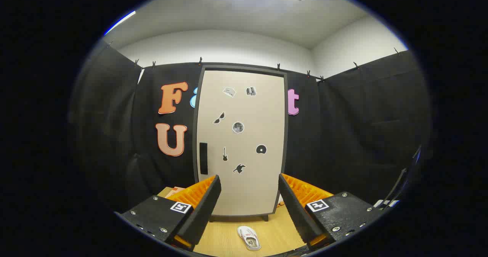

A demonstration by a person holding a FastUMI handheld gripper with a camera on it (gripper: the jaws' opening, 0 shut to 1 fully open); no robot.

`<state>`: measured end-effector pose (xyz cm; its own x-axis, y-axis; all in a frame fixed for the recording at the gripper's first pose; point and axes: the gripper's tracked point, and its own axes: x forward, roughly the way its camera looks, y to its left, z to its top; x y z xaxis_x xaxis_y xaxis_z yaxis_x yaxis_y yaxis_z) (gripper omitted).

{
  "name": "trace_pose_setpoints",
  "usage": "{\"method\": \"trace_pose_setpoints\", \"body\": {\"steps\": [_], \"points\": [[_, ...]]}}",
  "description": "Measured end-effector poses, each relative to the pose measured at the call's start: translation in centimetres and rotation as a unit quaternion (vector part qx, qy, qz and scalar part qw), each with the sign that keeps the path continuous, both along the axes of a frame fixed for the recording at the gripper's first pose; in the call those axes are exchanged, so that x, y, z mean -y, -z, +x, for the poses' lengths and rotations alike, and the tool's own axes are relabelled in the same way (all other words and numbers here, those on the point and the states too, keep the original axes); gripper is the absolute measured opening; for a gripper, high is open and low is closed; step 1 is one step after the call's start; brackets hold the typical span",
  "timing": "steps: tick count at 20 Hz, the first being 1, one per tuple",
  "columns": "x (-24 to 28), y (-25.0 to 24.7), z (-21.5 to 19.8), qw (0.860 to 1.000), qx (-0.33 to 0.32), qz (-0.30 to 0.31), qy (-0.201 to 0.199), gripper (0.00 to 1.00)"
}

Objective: Open the shoe cabinet door, grab the shoes and put them into the shoe cabinet, then close the shoe cabinet door.

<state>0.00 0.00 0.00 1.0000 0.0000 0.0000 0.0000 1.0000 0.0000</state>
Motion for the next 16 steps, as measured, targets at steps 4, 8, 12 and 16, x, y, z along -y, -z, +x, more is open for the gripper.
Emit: {"method": "trace_pose_setpoints", "body": {"steps": [4,8,12,16], "points": [[-1.6,-0.1,0.1,1.0,0.0,0.008,-0.007,0.94],[-3.5,-0.4,0.5,1.0,0.008,-0.003,-0.015,0.94],[-5.2,-0.6,1.3,1.0,0.013,-0.009,-0.015,0.94],[-7.2,-0.6,3.3,0.999,0.013,-0.023,-0.02,0.94]]}}
